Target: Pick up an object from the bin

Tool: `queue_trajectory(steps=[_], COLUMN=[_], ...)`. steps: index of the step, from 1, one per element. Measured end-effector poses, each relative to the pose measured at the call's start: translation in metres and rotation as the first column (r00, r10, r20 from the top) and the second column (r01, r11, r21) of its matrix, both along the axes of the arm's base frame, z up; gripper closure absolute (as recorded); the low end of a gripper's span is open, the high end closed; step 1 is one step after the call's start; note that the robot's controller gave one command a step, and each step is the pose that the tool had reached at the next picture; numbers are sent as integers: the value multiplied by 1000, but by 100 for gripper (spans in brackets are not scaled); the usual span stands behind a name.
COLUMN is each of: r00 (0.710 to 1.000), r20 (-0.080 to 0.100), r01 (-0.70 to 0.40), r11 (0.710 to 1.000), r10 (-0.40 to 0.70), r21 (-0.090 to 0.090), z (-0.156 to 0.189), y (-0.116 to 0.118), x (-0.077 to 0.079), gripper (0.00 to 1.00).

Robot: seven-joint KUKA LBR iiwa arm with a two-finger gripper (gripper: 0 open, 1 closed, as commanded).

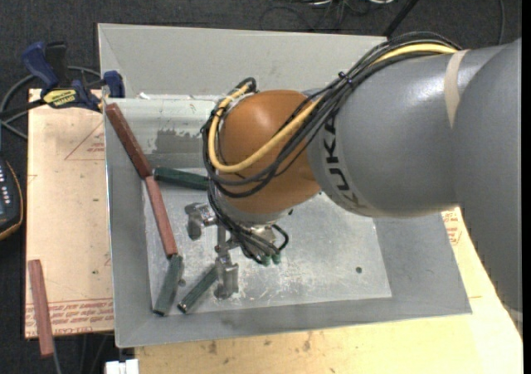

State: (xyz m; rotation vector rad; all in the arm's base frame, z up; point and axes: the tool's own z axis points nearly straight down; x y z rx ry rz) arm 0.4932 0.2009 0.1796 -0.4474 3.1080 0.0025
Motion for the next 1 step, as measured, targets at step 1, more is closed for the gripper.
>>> queue_trajectory(steps=[1], r00=[1000], r20=[5], r01=[10], r11=[1000], r10=[-10], r21=[1], z=[-112], y=[-12], x=[0], gripper=[0])
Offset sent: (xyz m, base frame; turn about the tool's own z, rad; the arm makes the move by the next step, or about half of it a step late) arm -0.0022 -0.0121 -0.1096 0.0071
